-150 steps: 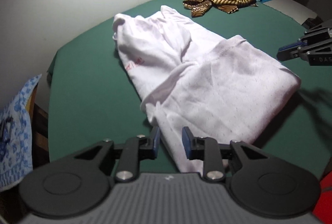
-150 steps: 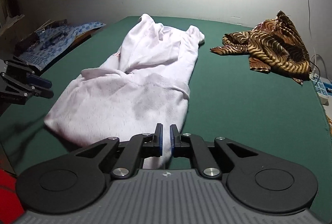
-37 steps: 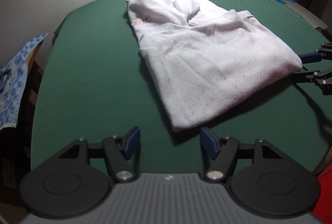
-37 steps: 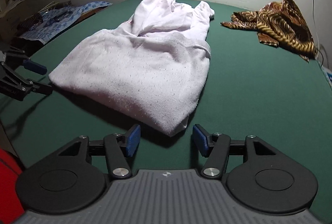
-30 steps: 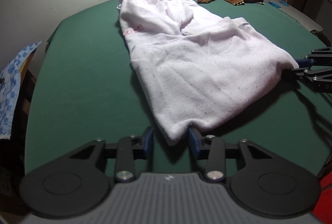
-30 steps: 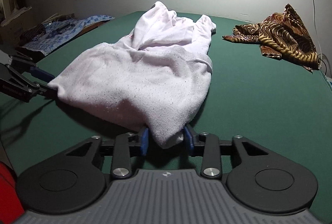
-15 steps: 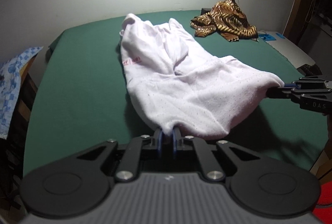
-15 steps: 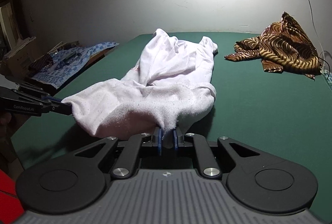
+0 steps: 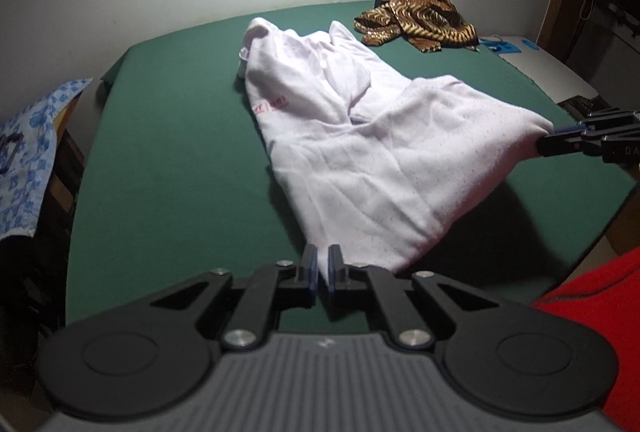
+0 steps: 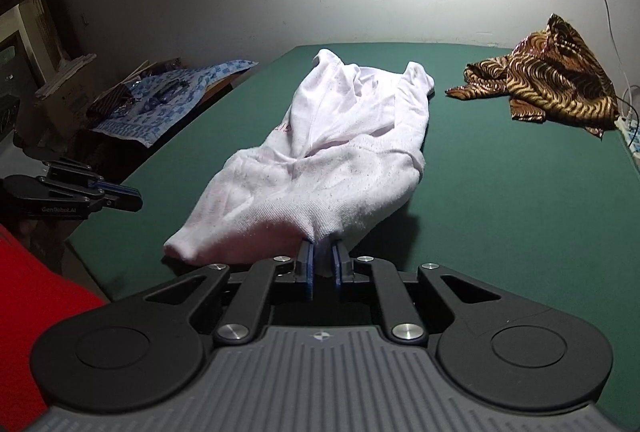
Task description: Fold clothes
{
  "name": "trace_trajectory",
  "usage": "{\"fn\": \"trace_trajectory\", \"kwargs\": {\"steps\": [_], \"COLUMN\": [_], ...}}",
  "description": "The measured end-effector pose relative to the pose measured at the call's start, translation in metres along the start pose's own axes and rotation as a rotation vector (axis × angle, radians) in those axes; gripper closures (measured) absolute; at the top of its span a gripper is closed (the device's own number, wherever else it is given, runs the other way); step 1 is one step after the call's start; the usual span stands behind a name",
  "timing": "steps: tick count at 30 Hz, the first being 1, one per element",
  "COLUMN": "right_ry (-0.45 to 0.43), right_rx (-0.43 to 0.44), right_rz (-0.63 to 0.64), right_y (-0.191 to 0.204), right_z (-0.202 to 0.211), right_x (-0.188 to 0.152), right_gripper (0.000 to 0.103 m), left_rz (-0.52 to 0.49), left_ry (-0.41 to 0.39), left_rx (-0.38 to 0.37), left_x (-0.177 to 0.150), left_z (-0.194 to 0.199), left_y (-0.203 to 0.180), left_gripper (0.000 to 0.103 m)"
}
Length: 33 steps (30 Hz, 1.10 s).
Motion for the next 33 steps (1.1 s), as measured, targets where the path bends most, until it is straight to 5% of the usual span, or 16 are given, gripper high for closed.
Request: {"fn": "trace_trajectory", "kwargs": {"steps": [4,5,9,12,16,23,26,30,33], "right_ry": [0.009,0.010,0.049,0.063,0.066,0.038,0.018,0.013,0.000], "right_rx": [-0.041,-0.050,-0.074,-0.098,-0.115,-0.100,-0.101,-0.065,-0.035], "right_rz": [0.000,0.000,0.080,0.097,0.142,0.197,0.164,0.086,0.053], "right_y": [-0.007,-0.008,-0.005,-0.008,-0.011,-0.005,-0.007,-0.014,-0.013], "right_z": [-0.011,-0.015,-0.026,-0.030,-0.035,-0.053,-0.057,-0.056,-0.053], "right_x": [-0.005,-0.006,-0.017,-0.024,-0.032,-0.039,-0.040,-0.036,-0.027], "right_gripper": [0.095,0.094,0.083,0.060,0.060,0.052,0.053,0.080,0.087], "left_rz": [-0.049,-0.061,-0.080,-0.082,-0.098,-0.016,0.012,0.017,0.033], "left_ry": [0.055,0.068,0.065,0.067,0.091,0.087,0.088,0.083,0.089], "left_rx": [0.014,0.015,0.014,-0.015,-0.011,-0.012,-0.023,-0.064,-0.074], "left_x": [-0.012,-0.014,-0.012,-0.007,-0.007,-0.008,-0.006,0.004,0.011], "left_z": [-0.016,-0.020,-0.033,-0.043,-0.061,-0.071,-0.072,-0.074,-0.077], "left_y": [-0.001,-0.002,-0.005,-0.009,-0.011,0.002,0.002,-0.010,-0.014], "left_gripper": [0.088,0.075,0.051,0.046,0.054,0.031,0.039,0.075,0.090]}}
Point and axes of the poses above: each gripper's, at about its wrist camera, not at the fingertips, and z roughly against the way its jaws point, y to its left, x to its top, the point moved 6 cm from there along -z, roughly the way its jaws point, and after that the axes turned 8 degrees about -z, right-handed, at the moved point
